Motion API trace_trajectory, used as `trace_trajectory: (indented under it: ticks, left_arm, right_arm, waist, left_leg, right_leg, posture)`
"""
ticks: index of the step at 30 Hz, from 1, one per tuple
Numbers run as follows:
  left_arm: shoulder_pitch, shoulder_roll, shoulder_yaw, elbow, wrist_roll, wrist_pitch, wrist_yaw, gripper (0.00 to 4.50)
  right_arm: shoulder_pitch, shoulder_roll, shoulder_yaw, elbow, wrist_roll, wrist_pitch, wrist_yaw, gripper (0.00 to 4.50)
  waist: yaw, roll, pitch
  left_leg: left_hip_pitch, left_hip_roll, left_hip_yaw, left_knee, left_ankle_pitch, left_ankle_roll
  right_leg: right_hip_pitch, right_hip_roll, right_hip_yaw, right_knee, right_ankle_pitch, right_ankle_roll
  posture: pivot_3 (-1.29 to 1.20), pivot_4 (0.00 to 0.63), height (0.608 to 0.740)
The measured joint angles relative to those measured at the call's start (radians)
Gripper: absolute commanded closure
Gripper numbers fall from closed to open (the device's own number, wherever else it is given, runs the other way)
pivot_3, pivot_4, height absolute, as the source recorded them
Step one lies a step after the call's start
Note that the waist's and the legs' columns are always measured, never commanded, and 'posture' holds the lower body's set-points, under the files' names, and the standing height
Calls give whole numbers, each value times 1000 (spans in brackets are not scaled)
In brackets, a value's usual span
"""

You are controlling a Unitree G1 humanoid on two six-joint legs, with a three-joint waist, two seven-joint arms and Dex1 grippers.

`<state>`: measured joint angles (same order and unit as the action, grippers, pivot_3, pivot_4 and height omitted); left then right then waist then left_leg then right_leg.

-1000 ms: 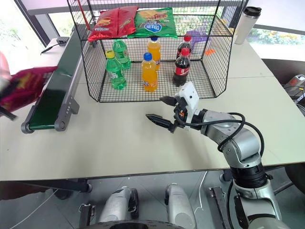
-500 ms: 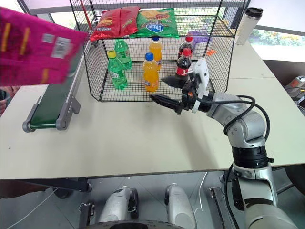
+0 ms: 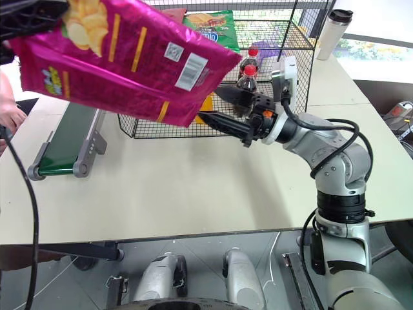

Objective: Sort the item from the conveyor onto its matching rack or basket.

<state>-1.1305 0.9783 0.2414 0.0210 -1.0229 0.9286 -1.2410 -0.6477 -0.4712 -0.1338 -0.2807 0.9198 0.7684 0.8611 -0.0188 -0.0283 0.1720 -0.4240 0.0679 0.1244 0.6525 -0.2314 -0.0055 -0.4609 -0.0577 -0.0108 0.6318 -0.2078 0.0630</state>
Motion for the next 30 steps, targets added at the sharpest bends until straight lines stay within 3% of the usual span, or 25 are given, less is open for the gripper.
trace_trajectory:
  ticks: [12,15,22,27,30]
  left_arm:
    - [-45,-70,-32,80,56,-48,-65,4456]
    - [-33,-100,-32,84,69,-52,-59,4500]
    - [0,-141,-33,116,118,-82,-41,4500]
    - [12,-148,-34,144,149,-93,-45,4500]
    - [18,-152,-39,158,166,-92,-43,3705]
  right_arm:
    - [-20,114,38,-9,-12,-57,-90,0]
    - [-33,149,40,-8,4,-57,-108,887]
    - [-31,175,42,-14,29,-56,-138,4470]
    - [-20,161,43,-39,43,-45,-152,4470]
    - [-12,144,43,-53,47,-32,-164,4500]
  waist:
    - [2,0,0]
    - [4,0,0]
    - [3,0,0]
    - [3,0,0]
    - [4,0,0]
  left_leg:
    - [-2,0,-1,5,0,0]
    - [-2,0,-1,6,0,0]
    - [-3,0,-2,9,0,0]
    - [-3,0,-2,9,0,0]
    - [-3,0,-2,9,0,0]
  right_leg:
    - [1,0,0,0,0,-1]
    - [1,0,0,0,0,-1]
    - [2,0,0,1,0,0]
    - [2,0,0,1,0,0]
    - [2,0,0,1,0,0]
  posture:
    - [0,150,740]
    - [0,150,740]
    - [0,150,740]
    - [0,150,740]
    - [0,150,740]
